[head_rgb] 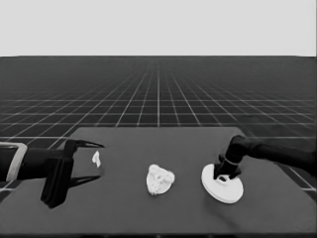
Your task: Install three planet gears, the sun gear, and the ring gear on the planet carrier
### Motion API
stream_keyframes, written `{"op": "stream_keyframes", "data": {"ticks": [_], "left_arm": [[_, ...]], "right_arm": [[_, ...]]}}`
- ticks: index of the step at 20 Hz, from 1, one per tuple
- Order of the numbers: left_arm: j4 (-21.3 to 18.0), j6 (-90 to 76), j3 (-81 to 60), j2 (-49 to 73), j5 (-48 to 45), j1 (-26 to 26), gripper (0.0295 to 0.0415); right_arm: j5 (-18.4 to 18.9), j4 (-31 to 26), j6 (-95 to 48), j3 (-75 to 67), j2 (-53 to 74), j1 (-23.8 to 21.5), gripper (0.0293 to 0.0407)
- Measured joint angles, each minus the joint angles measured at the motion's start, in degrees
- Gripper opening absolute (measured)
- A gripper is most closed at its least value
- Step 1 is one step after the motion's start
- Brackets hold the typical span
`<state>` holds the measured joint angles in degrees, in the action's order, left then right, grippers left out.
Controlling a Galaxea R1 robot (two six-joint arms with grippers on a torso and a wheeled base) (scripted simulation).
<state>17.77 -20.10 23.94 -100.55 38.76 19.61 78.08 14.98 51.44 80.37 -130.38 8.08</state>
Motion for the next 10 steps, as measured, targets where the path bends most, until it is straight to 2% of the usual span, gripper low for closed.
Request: {"op": "stream_keyframes", "data": {"ticks": [4, 5, 10], "left_arm": [[0.0, 0.0, 0.0, 0.0, 0.0, 0.0, 0.0385], [0.0, 0.0, 0.0, 0.0, 0.0, 0.0, 0.0385], [0.0, 0.0, 0.0, 0.0, 0.0, 0.0, 0.0385]], "right_arm": [[-0.31, 0.28, -0.1, 0.38, -0.19, 0.36, 0.0385], [-0.33, 0.3, -0.1, 0.4, -0.19, 0.38, 0.0349], [-0.35, 0.31, -0.11, 0.43, -0.2, 0.38, 0.0348]]}}
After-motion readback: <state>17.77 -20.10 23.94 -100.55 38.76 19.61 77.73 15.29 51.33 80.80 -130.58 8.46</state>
